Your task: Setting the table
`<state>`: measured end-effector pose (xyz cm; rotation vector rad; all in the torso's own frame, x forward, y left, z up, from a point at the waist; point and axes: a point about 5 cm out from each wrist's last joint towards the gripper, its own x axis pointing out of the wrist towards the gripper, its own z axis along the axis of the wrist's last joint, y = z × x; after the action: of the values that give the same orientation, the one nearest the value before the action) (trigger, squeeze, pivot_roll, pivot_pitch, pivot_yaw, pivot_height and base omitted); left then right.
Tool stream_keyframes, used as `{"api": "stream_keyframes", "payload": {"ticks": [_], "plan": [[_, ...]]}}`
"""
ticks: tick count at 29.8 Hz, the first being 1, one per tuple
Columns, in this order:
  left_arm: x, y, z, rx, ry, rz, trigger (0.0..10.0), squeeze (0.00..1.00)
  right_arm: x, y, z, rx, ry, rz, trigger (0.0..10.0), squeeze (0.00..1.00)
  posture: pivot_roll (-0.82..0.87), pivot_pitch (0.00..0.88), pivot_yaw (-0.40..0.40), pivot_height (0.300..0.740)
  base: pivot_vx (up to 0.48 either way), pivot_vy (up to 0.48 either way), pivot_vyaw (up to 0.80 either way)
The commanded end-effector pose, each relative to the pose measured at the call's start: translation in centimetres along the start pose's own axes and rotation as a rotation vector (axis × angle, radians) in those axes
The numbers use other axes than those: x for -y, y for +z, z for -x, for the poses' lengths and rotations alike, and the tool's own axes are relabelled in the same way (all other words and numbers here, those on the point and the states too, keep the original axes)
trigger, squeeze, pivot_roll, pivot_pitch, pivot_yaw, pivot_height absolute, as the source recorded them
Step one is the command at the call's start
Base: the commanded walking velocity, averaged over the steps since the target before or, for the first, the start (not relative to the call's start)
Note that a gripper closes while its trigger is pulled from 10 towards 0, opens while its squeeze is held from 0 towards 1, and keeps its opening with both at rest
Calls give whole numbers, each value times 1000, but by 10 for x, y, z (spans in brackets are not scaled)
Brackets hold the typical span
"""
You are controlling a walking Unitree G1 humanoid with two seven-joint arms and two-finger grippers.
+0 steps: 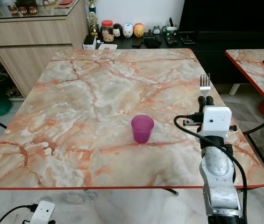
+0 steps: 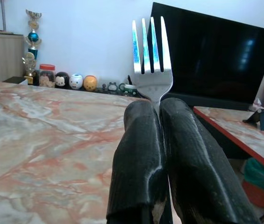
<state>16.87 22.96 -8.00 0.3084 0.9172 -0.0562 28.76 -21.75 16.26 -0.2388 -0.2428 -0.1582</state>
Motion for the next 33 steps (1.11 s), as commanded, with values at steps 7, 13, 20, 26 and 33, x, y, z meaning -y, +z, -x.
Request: {"api": "stream_keyframes", "payload": {"ticks": [7, 13, 20, 26, 33], "plan": [[-1, -8, 3, -17, 4, -31, 10000, 0, -5, 9, -1, 54, -7, -14, 10000, 0, -18, 0, 8, 740, 0, -324, 0], [0, -10, 3, -18, 1, -37, 10000, 0, -10, 12, 0, 70, -3, -27, 10000, 0, -18, 0, 6, 740, 0, -325, 0], [1, -11, 3, -19, -2, -44, 10000, 0, -16, 13, 3, 86, 30, 6, 10000, 0, -19, 0, 8, 740, 0, -324, 0], [-1, -10, 3, -17, 1, -50, 10000, 0, -16, 19, -2, 104, 21, -22, 10000, 0, -27, 0, 17, 740, 0, -322, 0], [-3, -7, 2, -11, 4, -48, 10000, 0, -13, 24, -7, 120, 1, -22, 10000, 0, -43, 0, 23, 740, 0, -323, 0]]}}
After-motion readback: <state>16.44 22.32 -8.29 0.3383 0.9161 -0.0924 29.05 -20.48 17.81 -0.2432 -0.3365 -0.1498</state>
